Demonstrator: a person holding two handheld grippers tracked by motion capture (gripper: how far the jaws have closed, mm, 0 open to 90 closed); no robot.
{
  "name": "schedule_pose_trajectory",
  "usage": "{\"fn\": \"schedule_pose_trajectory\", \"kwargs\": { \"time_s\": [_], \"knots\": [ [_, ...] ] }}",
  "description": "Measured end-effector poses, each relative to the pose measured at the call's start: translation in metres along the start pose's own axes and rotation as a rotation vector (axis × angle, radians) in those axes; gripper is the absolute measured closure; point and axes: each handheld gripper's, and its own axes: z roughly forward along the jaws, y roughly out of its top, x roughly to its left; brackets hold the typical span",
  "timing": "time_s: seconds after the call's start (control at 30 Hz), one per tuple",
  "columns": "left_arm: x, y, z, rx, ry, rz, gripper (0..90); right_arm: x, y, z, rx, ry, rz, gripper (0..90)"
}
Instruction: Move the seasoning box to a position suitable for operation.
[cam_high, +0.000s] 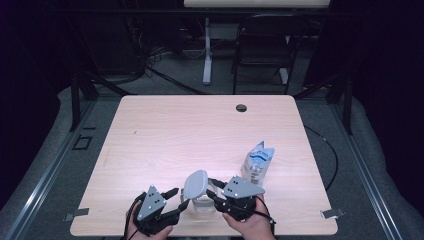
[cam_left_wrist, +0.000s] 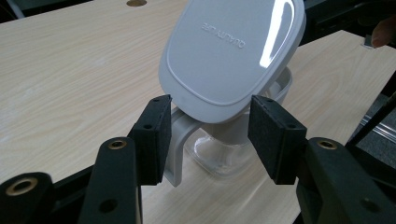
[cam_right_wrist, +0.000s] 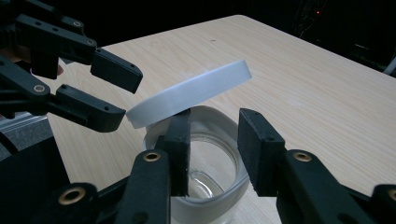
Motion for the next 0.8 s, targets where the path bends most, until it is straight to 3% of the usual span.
{"fn": "schedule_pose_trajectory", "kwargs": {
  "time_s": [0.27, 0.53, 0.8],
  "knots": [
    [-0.004, -0.001, 0.004, 0.01, 0.002, 0.007, 46.8, 0.003, 0.004, 0.0, -0.012, 0.009, -0.004, 65.0],
    [-0.005, 0.001, 0.012, 0.003, 0.013, -0.013, 45.8, 0.008, 0.006, -0.001, -0.016, 0.015, -0.014, 64.4],
    [-0.005, 0.001, 0.011, -0.006, 0.046, -0.012, 47.8, 0.006, 0.003, -0.001, -0.01, 0.011, -0.007, 64.0]
  ]
}}
